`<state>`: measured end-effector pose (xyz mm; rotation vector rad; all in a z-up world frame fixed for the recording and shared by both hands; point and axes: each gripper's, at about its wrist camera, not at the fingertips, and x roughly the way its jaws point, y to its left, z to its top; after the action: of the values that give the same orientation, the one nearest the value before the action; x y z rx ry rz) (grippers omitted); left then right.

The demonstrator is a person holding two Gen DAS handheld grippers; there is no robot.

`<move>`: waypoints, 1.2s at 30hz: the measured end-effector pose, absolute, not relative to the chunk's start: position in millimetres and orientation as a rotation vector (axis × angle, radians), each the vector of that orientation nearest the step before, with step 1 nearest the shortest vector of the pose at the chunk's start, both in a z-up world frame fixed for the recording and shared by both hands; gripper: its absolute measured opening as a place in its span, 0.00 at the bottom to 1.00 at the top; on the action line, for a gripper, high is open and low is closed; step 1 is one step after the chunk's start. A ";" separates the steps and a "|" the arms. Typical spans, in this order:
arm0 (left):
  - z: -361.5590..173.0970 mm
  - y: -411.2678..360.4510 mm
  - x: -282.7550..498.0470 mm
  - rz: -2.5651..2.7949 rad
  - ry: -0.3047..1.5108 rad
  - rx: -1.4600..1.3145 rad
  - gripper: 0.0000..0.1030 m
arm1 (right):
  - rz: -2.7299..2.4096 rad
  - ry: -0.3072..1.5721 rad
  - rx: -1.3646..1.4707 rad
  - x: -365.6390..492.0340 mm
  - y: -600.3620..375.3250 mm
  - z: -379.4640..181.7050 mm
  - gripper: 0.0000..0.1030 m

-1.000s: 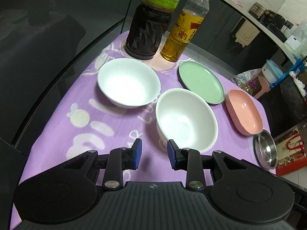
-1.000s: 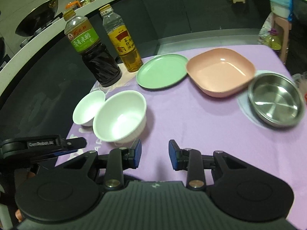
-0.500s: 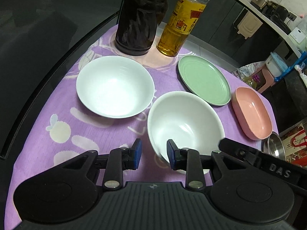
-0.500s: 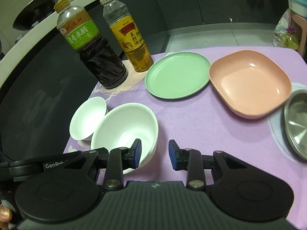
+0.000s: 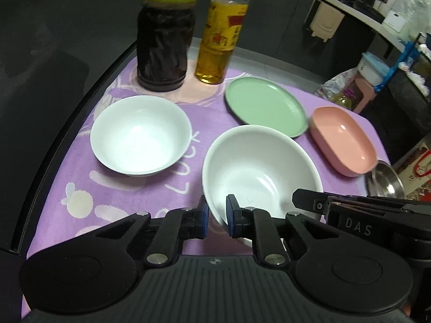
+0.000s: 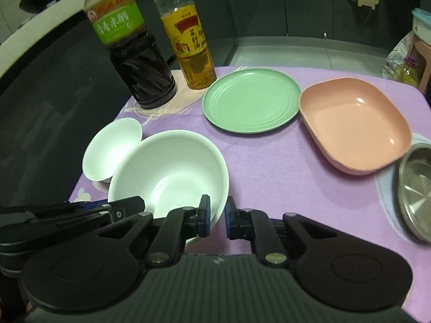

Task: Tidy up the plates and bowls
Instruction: 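Move both tools to the large white bowl and grip its rim, then lift the large white bowl and lower it into the black bowl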

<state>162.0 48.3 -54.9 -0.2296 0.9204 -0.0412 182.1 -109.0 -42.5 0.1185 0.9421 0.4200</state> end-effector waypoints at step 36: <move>-4.1 13.7 18.4 -0.178 0.830 -0.134 0.12 | 0.388 0.801 0.236 27.7 -160.2 -1.2 0.13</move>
<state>18.4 13.7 -4.1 -0.1339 0.8301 -0.1781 27.7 -160.2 -1.2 0.2364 0.8011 0.3875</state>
